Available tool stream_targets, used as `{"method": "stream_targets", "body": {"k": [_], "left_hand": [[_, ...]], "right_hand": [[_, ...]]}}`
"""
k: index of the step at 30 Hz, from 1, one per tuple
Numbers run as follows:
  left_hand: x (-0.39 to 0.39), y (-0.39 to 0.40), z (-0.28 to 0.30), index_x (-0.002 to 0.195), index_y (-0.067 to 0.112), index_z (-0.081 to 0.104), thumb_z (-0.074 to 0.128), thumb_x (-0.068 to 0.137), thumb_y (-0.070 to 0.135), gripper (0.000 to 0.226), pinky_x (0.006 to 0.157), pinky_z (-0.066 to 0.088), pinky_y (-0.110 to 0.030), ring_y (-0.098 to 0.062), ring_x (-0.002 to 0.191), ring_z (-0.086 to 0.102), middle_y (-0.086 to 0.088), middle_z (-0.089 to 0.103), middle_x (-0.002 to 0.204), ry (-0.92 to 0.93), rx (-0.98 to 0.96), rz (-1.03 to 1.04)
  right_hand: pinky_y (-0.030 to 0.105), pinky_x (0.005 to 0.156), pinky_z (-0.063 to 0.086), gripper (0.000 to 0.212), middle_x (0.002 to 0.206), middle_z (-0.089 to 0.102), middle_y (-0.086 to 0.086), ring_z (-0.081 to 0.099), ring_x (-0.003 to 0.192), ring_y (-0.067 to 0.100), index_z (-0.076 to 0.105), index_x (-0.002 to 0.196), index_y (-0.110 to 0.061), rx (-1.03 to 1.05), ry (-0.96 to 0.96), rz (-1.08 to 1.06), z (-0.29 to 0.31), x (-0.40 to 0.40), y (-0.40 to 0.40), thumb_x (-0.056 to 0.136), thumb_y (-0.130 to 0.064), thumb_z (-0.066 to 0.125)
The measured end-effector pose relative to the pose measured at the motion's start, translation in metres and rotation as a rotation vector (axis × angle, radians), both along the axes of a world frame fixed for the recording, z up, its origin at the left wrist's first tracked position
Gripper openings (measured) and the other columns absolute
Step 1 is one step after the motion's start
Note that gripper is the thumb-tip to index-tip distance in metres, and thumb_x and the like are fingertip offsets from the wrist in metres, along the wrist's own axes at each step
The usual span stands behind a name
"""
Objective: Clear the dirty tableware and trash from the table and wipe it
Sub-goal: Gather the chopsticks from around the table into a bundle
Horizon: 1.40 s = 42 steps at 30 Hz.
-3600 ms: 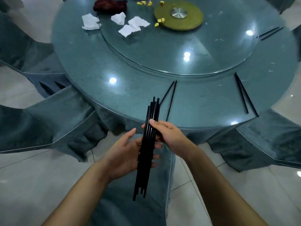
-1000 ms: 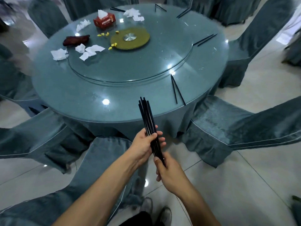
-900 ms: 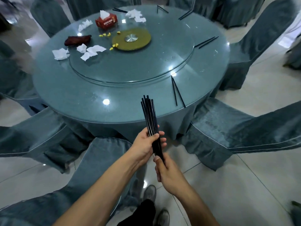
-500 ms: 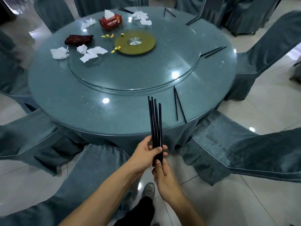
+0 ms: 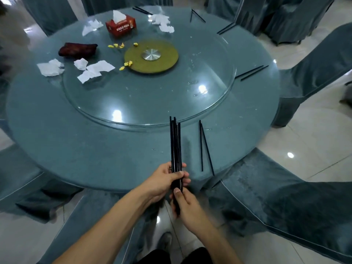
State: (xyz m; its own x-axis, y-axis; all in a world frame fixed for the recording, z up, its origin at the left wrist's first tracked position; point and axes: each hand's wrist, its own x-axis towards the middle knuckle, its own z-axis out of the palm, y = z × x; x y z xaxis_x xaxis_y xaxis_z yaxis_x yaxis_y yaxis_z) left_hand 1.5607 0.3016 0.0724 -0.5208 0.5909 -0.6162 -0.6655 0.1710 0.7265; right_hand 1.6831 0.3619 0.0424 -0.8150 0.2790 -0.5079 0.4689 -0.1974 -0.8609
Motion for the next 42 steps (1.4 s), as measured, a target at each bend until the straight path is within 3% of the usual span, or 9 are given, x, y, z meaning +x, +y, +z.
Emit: {"method": "stream_targets", "body": {"k": [5, 9, 13, 19, 24, 27, 34, 37, 42], "left_hand": [[-0.020, 0.031, -0.020, 0.112, 0.005, 0.058, 0.043, 0.101, -0.011, 0.025, 0.068, 0.061, -0.033, -0.022, 0.072, 0.068, -0.012, 0.066, 0.090, -0.007, -0.061, 0.070], [-0.030, 0.052, -0.033, 0.109, 0.006, 0.059, 0.041, 0.100, -0.012, 0.027, 0.064, 0.059, -0.029, -0.018, 0.067, 0.067, -0.011, 0.065, 0.087, -0.027, -0.124, 0.184], [-0.036, 0.068, -0.042, 0.108, 0.006, 0.059, 0.041, 0.100, -0.013, 0.027, 0.063, 0.060, -0.030, -0.019, 0.068, 0.066, -0.010, 0.066, 0.085, -0.078, -0.135, 0.288], [-0.028, 0.082, -0.043, 0.112, 0.004, 0.059, 0.040, 0.100, -0.013, 0.028, 0.068, 0.061, -0.031, -0.022, 0.074, 0.066, -0.009, 0.067, 0.085, -0.103, -0.141, 0.368], [-0.018, 0.076, -0.035, 0.112, 0.004, 0.059, 0.041, 0.100, -0.013, 0.028, 0.072, 0.061, -0.032, -0.020, 0.072, 0.067, -0.009, 0.068, 0.085, -0.113, -0.135, 0.427], [-0.013, 0.068, -0.031, 0.112, 0.004, 0.059, 0.041, 0.100, -0.013, 0.028, 0.071, 0.061, -0.031, -0.019, 0.073, 0.068, -0.010, 0.068, 0.089, -0.116, -0.111, 0.456], [-0.007, 0.058, -0.028, 0.117, 0.002, 0.058, 0.041, 0.100, -0.012, 0.028, 0.072, 0.061, -0.031, -0.022, 0.077, 0.067, -0.010, 0.069, 0.090, -0.102, -0.084, 0.466], [-0.005, 0.056, -0.029, 0.118, 0.001, 0.057, 0.040, 0.100, -0.013, 0.028, 0.069, 0.061, -0.029, -0.022, 0.077, 0.067, -0.012, 0.068, 0.092, -0.054, -0.104, 0.445], [0.010, 0.056, -0.027, 0.122, 0.001, 0.055, 0.041, 0.101, -0.013, 0.029, 0.067, 0.062, -0.028, -0.020, 0.073, 0.067, -0.012, 0.067, 0.094, -0.028, -0.072, 0.392]], "right_hand": [[0.032, 0.061, 0.048, 0.030, 0.069, 0.063, 0.000, 0.063, 0.055, 0.017, 0.055, 0.088, -0.019, 0.147, -0.081, 0.179, -0.019, -0.017, 0.047, 0.103, -0.043, 0.046], [0.032, 0.073, 0.052, 0.037, 0.079, 0.067, -0.002, 0.065, 0.070, 0.009, 0.058, 0.087, -0.021, 0.234, -0.153, 0.238, -0.032, -0.031, 0.110, 0.100, -0.054, 0.048], [0.037, 0.082, 0.051, 0.025, 0.096, 0.070, 0.004, 0.067, 0.097, 0.028, 0.060, 0.098, -0.019, 0.755, -0.310, 0.159, -0.062, -0.074, 0.198, 0.095, -0.044, 0.059], [0.041, 0.092, 0.047, 0.065, 0.125, 0.062, 0.013, 0.063, 0.112, 0.032, 0.050, 0.126, -0.008, 1.047, -0.555, 0.358, -0.101, -0.137, 0.224, 0.090, -0.062, 0.056], [0.043, 0.096, 0.048, 0.036, 0.129, 0.060, 0.019, 0.060, 0.118, 0.038, 0.049, 0.127, 0.000, 0.938, -0.573, 0.379, -0.120, -0.146, 0.212, 0.099, -0.022, 0.052], [0.042, 0.094, 0.050, 0.029, 0.126, 0.063, 0.020, 0.062, 0.116, 0.038, 0.055, 0.123, 0.001, 0.878, -0.607, 0.363, -0.124, -0.137, 0.217, 0.098, -0.011, 0.047], [0.039, 0.087, 0.050, 0.022, 0.112, 0.068, 0.017, 0.067, 0.104, 0.035, 0.057, 0.110, -0.004, 1.052, -0.474, 0.377, -0.117, -0.106, 0.205, 0.097, -0.020, 0.052], [0.035, 0.083, 0.048, 0.018, 0.100, 0.069, 0.011, 0.065, 0.097, 0.031, 0.061, 0.102, -0.008, 0.833, -0.323, 0.253, -0.101, -0.096, 0.202, 0.095, -0.024, 0.061], [0.013, 0.064, 0.043, 0.014, 0.074, 0.063, -0.010, 0.059, 0.068, 0.004, 0.058, 0.084, -0.023, 0.561, 0.011, -0.007, -0.035, -0.055, 0.164, 0.092, -0.021, 0.070]]}}
